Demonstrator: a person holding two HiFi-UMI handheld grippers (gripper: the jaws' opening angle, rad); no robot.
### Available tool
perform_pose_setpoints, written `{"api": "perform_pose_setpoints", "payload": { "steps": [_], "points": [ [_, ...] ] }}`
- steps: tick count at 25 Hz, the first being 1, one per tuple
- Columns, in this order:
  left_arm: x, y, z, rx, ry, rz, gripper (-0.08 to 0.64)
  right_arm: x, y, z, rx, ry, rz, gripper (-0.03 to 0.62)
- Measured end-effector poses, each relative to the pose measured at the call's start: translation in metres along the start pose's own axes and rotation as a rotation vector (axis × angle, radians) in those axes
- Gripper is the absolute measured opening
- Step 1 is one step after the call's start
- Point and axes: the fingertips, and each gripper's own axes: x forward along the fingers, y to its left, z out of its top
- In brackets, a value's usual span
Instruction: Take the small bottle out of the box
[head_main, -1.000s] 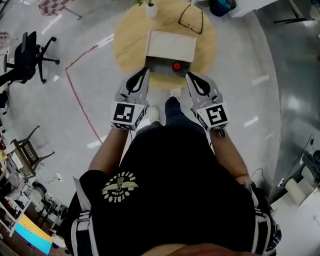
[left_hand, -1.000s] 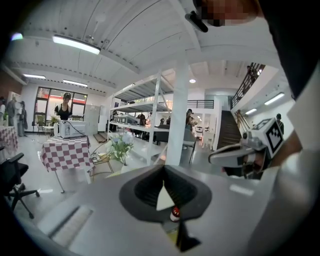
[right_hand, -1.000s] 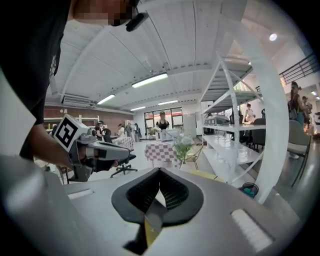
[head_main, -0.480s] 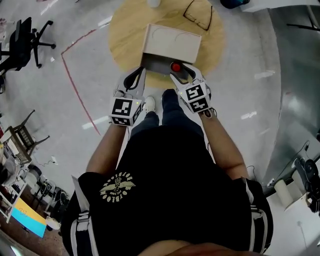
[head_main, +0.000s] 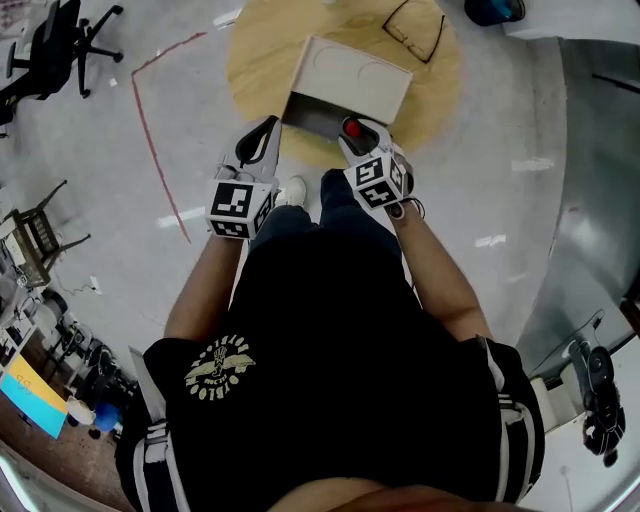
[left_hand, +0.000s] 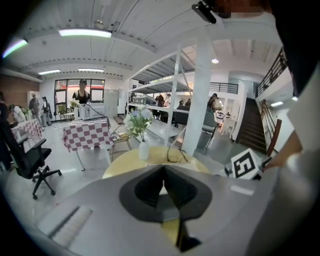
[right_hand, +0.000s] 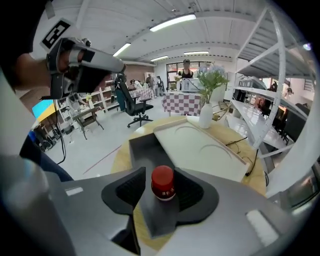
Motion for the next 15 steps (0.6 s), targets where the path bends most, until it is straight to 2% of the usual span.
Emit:
{"api": "perform_pose_setpoints", "payload": {
  "steps": [3, 8, 15],
  "points": [
    [-0.015, 0.004, 0.014, -0.003, -0.024, 0.047, 0.0, -0.001, -0.002, 0.0, -0.037, -0.013, -0.006, 0.141],
    [-0.035, -0.001, 0.046, 0.019, -0.088, 0.08, 0.0, 0.0, 0.0, 0.001, -0.073, 0.028, 0.044, 0.144],
    [-0.059, -0.005, 0.079, 0.071, -0.163, 0.062, 0.0, -0.003, 0.006, 0.003, -0.076, 0.061, 0.064, 0.146]
  ]
}}
